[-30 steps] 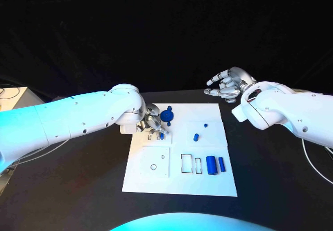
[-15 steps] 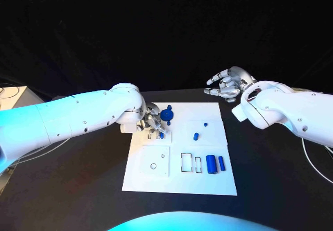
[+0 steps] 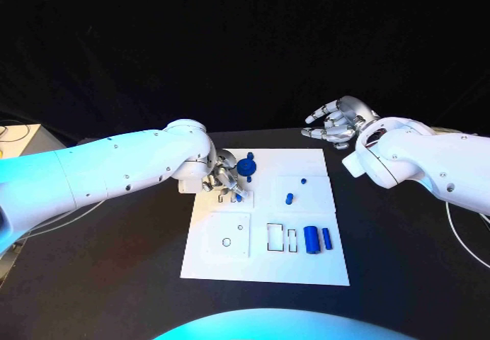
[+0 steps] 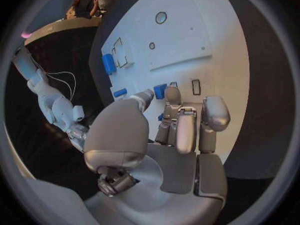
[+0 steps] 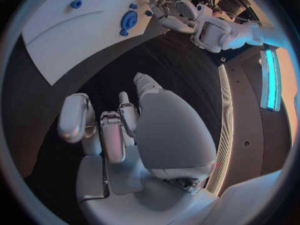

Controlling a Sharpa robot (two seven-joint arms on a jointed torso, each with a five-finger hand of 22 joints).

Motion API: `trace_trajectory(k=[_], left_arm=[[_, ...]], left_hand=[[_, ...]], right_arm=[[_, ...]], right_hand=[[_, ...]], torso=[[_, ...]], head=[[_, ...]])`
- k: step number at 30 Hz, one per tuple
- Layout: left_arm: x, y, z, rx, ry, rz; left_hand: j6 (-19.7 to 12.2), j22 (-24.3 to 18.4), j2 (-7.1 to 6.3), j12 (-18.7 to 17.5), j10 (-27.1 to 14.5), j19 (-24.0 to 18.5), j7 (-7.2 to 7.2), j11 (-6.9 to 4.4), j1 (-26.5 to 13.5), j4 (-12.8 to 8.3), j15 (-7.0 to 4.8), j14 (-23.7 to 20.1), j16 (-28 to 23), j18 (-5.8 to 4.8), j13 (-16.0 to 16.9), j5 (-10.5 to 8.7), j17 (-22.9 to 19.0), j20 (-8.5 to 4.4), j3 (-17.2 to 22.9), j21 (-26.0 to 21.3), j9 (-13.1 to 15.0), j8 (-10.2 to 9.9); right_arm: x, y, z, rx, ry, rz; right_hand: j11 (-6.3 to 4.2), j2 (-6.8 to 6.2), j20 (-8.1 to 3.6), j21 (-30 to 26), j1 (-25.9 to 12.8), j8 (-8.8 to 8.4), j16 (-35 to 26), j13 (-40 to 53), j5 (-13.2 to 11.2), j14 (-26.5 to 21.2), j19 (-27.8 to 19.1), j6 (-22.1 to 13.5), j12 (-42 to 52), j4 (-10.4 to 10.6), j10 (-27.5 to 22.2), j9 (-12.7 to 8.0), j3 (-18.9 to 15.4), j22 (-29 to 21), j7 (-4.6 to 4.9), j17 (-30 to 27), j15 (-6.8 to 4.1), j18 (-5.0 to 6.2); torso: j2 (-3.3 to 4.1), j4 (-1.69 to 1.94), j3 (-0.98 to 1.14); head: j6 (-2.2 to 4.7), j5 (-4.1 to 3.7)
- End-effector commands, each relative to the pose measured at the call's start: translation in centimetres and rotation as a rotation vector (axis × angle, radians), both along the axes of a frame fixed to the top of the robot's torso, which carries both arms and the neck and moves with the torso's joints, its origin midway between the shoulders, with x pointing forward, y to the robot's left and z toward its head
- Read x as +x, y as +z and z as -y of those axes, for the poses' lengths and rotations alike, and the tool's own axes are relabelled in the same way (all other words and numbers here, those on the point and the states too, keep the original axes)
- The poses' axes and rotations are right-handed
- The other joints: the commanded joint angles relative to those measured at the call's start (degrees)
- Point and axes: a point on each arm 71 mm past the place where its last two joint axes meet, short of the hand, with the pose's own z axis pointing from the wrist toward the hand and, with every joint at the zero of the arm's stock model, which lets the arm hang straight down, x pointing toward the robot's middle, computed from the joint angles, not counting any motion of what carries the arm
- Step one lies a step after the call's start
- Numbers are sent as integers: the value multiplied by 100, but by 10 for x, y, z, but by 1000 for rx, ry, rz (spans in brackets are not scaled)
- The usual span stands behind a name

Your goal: Assemble the parts on the task board

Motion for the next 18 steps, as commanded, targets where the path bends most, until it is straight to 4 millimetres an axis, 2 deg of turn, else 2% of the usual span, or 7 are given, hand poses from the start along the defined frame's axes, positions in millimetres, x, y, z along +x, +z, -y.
trace_trajectory(k=[1, 3, 5, 6, 9, 12, 18], left_arm=[[-2, -1, 2, -12, -9, -33], [-2, -1, 2, -21, -4, -39], [-3, -1, 2, -31, 2, -45], [-3, -1, 2, -38, 6, -49], [-3, -1, 2, -53, 16, -54], [-3, -1, 2, -64, 25, -56], [-2, 0, 1, -82, 43, -51]], left_hand=[[-31, 0, 13, 21, -54, 16, -25, -26, 174, -82, -29, 218, 23, -37, 4, 18, 454, -12, 166, 37, 24, -44], [-29, 12, 29, 9, -67, 16, -51, -52, 404, -273, -53, 218, 24, -38, 7, 20, 459, -26, 473, 45, 53, -62], [-15, 18, 9, 1, -60, 13, -56, -55, 442, -354, -57, 221, 27, -39, 7, 20, 467, -35, 679, 48, 76, -72], [-1, 32, 1, 2, -39, 18, -65, -65, 496, -471, -67, 229, 38, -41, 17, 20, 487, -44, 906, 56, 102, -76], [3, 45, -73, -22, -7, 16, -71, -71, 460, -720, -74, 239, 47, -43, 11, 20, 510, -54, 1402, 66, 183, -80], [-6, 77, -91, -34, 43, 31, -68, -70, 379, -966, -77, 258, 70, -48, 17, 18, 553, -60, 1840, 85, 292, -47], [-12, 155, -104, -8, 151, 76, -49, -71, 153, -1340, -72, 298, 117, -60, 74, 14, 639, -65, 2483, 134, 504, 44]], right_arm=[[0, -1, -1, -6, 13, -7], [0, -1, -1, -7, 13, -8], [0, -1, -1, -8, 13, -9], [0, -2, -1, -8, 13, -9], [0, -2, -1, -9, 13, -10], [0, -3, -1, -9, 13, -11], [0, -3, -1, -10, 14, -13]], right_hand=[[-2, -12, -9, -39, -44, 19, -39, 113, 17, 419, -42, -34, -32, -5, -28, -5, 41, 56, 13, 921, 33, 73], [-2, -12, -9, -39, -44, 19, -39, 113, 17, 419, -42, -34, -32, -5, -28, -5, 41, 56, 13, 921, 33, 73], [-2, -12, -9, -39, -44, 19, -39, 113, 17, 419, -42, -34, -32, -5, -28, -5, 41, 56, 13, 921, 33, 73], [-2, -12, -9, -39, -44, 19, -39, 113, 17, 419, -42, -34, -32, -5, -28, -5, 41, 56, 13, 921, 33, 73], [-2, -12, -9, -39, -44, 19, -39, 113, 17, 419, -42, -34, -32, -5, -28, -5, 41, 56, 13, 921, 33, 73], [-2, -12, -9, -39, -44, 19, -39, 113, 17, 419, -42, -34, -32, -5, -28, -5, 41, 56, 13, 921, 33, 73], [-3, -6, -10, -32, -48, 25, -39, 106, 15, 420, -37, -35, -37, -7, -31, -5, 49, 61, 13, 924, 31, 71]], torso=[[-2, 0, 1], [-3, -1, 0], [-2, 4, -2], [0, 6, -2], [0, 7, 2], [-4, 6, 4], [-5, 1, 6]], head=[[-13, 5], [-23, -12], [-23, -26], [-20, -29], [-26, -20], [-32, -18], [-29, -12]])
